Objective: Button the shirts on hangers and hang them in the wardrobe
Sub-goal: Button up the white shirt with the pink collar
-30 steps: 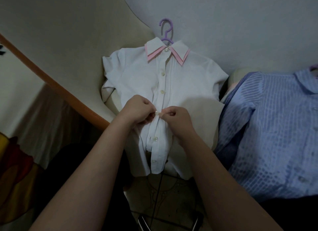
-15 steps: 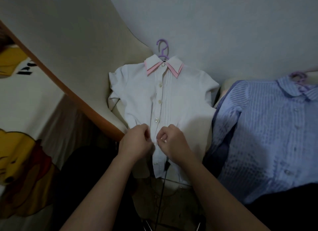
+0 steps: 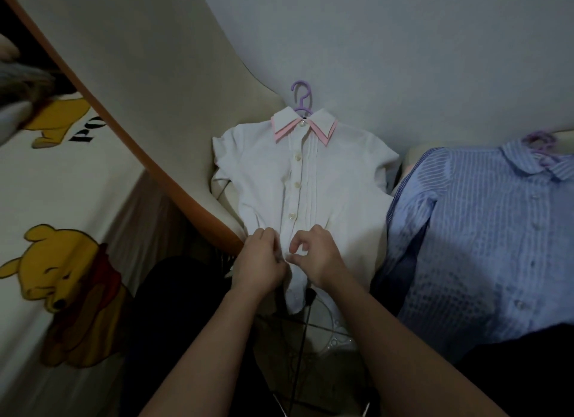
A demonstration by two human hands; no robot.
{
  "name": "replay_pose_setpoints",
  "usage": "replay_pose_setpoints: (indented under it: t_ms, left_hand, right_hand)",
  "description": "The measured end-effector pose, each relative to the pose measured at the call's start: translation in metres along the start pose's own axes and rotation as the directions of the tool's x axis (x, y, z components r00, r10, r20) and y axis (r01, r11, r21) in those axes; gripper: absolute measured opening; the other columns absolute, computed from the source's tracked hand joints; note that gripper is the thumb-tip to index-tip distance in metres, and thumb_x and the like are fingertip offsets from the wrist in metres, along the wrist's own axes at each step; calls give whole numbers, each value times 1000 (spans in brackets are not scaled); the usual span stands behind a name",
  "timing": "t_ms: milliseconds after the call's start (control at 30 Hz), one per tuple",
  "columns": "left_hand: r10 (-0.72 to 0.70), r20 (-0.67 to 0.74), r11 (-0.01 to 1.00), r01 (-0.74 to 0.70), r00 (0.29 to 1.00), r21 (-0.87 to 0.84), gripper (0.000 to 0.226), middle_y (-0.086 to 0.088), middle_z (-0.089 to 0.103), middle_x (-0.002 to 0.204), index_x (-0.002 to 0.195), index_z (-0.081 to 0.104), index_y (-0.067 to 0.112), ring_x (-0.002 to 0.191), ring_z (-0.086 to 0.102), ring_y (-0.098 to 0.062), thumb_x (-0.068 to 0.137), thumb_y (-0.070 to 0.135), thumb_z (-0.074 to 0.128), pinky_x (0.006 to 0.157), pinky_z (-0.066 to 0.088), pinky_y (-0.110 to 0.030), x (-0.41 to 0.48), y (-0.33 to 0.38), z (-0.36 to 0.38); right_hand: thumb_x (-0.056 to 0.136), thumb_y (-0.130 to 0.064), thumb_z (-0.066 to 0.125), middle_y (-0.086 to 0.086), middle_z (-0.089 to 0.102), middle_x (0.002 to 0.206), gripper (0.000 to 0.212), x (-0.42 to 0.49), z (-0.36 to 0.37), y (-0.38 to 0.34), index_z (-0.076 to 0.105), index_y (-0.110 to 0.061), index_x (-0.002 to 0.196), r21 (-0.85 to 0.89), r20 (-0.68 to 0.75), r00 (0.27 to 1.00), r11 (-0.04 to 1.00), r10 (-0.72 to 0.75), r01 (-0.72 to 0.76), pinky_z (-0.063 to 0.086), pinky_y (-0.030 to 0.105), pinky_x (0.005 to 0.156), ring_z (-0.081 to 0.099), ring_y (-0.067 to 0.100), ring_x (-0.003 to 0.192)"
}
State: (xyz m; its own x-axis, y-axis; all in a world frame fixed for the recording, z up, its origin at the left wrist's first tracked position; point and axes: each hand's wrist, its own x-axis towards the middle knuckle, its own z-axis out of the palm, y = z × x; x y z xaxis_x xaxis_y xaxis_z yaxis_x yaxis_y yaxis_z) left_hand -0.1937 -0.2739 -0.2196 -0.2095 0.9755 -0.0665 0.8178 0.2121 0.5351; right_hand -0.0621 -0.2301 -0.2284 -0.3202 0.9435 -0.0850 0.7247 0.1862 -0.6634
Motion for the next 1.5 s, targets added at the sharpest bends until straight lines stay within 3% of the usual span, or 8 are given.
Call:
replay_pose_setpoints:
  t_ms: [200,367,533,733,900,1133,1267,1500]
  left_hand:
    - [30,28,997,-32,999,75,32,10,44,96,91,45,27,96,42,-13,79,34,74,68,51,-32,0,-1,4]
    - [62,19,990,-64,998,129,28,7,45,98,90,45,24,98,42,-15,80,29,71,63,38,-28,0,0,7]
    - [37,-70,990,-27,997,141,15,5,51,95,88,50,22,96,48,-15,89,31,62,67,44,-30,0,6,4]
    - [-190,-83,969,174,978,-174,11,8,62,79,78,64,23,71,62,-10,87,25,71,67,60,-36,-8,5,0]
    - [-262,-22,893,233,965,-384,8,6,69,78,81,74,19,76,66,-8,89,17,73,64,54,-21,-10,3,-9]
    - [-256,35,872,246,966,-422,6,6,74,85,85,79,16,85,68,-9,88,19,75,79,56,-26,-4,3,-10]
    - [-249,62,862,251,966,-440,19,7,74,84,73,75,20,82,66,-4,92,18,72,75,53,-23,-5,3,-12]
    - [-329,150,735,352,932,-580,13,1,76,81,78,79,18,83,68,-14,89,20,72,69,53,-25,-4,3,-16]
  right_hand:
    - [80,-29,80,-9,47,88,16,1,-10,3,66,-27,73,40,66,997,998,44,-46,48,29,81,53,11,88]
    - [78,-28,81,-8,52,87,15,1,-16,4,67,-26,73,75,92,994,995,52,-59,52,33,83,57,12,86]
    - [80,-22,78,-6,57,81,10,1,-17,6,70,-25,75,114,113,991,989,76,-89,54,37,84,58,11,81]
    - [84,-17,75,-10,62,73,18,1,-14,2,71,-25,69,158,94,988,979,118,-132,56,28,78,62,7,76]
    - [84,-20,77,-9,65,70,24,-1,-12,0,68,-29,63,245,98,984,955,148,-168,56,29,78,64,7,76]
    - [84,-25,78,-9,66,77,23,-13,-10,1,65,-34,66,310,36,987,937,157,-161,57,37,83,62,8,79]
    - [82,-27,79,-11,66,76,21,-14,-10,1,67,-34,67,345,31,985,923,167,-168,57,37,83,62,7,79]
    - [77,-27,82,-10,70,74,21,-13,-6,1,72,-37,62,399,15,972,890,233,-220,59,38,82,67,10,81]
